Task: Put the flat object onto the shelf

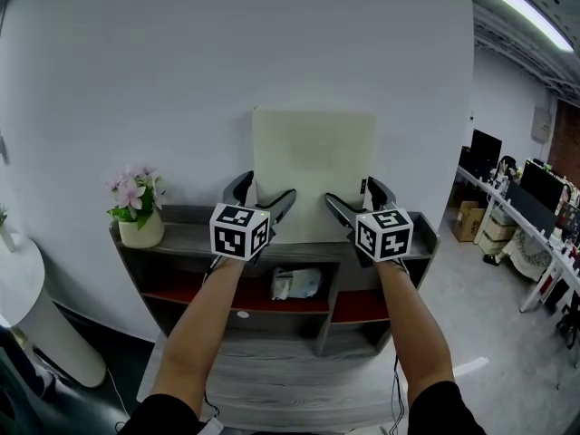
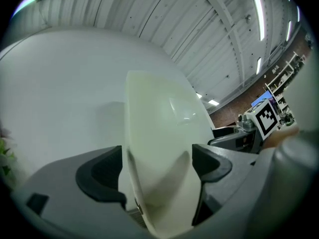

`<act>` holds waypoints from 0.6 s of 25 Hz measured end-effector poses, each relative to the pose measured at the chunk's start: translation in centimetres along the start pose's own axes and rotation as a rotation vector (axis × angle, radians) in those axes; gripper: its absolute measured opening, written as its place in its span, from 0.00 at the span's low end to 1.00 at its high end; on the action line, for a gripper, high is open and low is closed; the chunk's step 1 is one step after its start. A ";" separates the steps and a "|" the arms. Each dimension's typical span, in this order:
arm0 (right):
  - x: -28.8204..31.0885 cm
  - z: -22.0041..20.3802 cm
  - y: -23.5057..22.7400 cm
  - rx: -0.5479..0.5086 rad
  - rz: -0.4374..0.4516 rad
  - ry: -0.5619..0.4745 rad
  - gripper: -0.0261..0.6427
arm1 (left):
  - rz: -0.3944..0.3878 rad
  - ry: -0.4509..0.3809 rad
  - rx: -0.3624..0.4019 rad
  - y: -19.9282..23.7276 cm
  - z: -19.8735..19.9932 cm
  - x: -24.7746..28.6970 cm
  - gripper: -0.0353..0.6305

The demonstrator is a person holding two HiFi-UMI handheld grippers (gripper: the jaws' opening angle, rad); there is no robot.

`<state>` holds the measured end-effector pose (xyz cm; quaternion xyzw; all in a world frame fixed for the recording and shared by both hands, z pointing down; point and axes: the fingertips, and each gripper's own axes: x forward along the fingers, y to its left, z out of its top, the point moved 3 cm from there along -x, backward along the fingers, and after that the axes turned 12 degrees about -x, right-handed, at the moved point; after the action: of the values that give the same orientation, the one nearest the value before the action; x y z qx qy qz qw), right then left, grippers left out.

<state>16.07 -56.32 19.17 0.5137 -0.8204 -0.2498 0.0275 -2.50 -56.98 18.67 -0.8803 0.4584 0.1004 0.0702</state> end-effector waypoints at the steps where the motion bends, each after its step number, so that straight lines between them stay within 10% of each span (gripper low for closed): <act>1: -0.2 0.1 -0.1 -0.001 -0.009 -0.008 0.71 | 0.005 -0.008 0.002 0.0 0.2 -0.2 0.70; 15: -9.2 4.0 2.2 -0.031 -0.129 -0.248 0.71 | 0.077 -0.247 0.031 -2.2 1.9 -9.8 0.67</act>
<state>17.34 -46.13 18.56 0.5302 -0.7788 -0.3250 -0.0823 -6.45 -47.54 19.28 -0.8418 0.4812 0.2034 0.1358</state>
